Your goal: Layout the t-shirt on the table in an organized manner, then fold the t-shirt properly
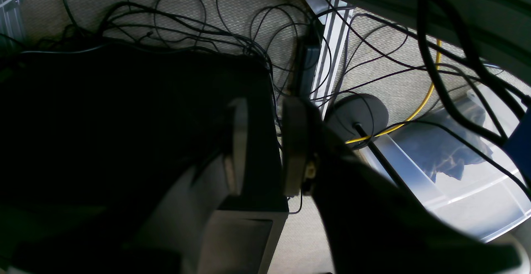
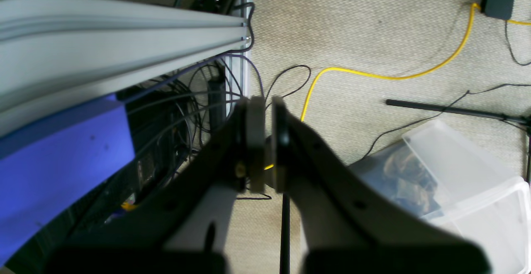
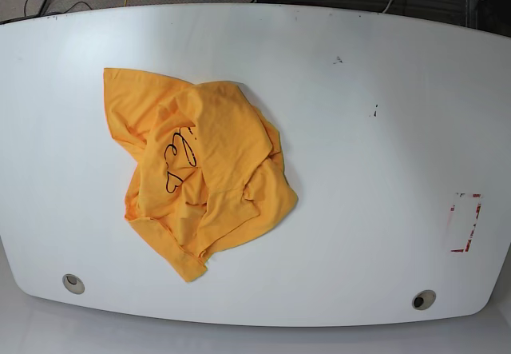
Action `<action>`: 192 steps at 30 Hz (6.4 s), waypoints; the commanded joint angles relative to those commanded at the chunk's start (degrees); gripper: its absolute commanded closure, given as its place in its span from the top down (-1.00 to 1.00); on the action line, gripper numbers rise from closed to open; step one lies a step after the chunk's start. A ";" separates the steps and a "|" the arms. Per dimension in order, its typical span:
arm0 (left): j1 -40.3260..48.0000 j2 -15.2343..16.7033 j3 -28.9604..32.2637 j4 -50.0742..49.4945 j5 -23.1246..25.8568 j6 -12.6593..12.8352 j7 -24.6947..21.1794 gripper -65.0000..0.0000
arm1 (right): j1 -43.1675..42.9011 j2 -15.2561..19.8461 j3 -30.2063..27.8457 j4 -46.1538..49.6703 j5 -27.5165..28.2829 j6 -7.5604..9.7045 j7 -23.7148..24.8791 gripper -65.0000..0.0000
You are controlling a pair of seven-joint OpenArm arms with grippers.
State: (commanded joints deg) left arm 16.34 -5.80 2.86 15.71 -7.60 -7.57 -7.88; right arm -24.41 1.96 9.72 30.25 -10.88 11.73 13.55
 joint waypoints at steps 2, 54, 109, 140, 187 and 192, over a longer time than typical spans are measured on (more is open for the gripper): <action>0.60 -0.08 0.04 0.69 -0.03 -0.05 -0.06 -0.63 | -0.52 0.04 0.08 0.40 -0.13 -0.06 0.03 -0.96; 15.35 -1.71 0.00 27.32 -0.27 -0.21 0.19 -0.62 | -8.61 -0.33 -0.27 14.80 -0.06 0.63 2.05 -0.94; 56.76 -1.89 -15.39 94.14 -0.27 -0.29 0.28 -0.61 | -50.59 4.24 1.14 77.57 17.34 0.54 1.52 -0.91; 32.93 -1.89 -15.04 97.57 0.17 -0.29 0.54 0.57 | -21.09 5.64 7.55 84.34 16.99 0.89 -12.98 0.48; 23.88 -1.80 -14.68 97.21 0.25 -0.29 8.10 0.57 | 29.02 2.83 -24.71 59.90 0.99 21.64 -40.32 0.48; 23.88 -1.80 -14.68 97.21 0.25 -0.29 8.10 0.57 | 29.72 2.83 -24.54 56.30 0.99 21.55 -37.95 0.48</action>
State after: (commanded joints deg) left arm 40.22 -7.60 -11.82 112.92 -7.34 -7.87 0.22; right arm 5.32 4.79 -14.81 86.55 -9.89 33.27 -24.40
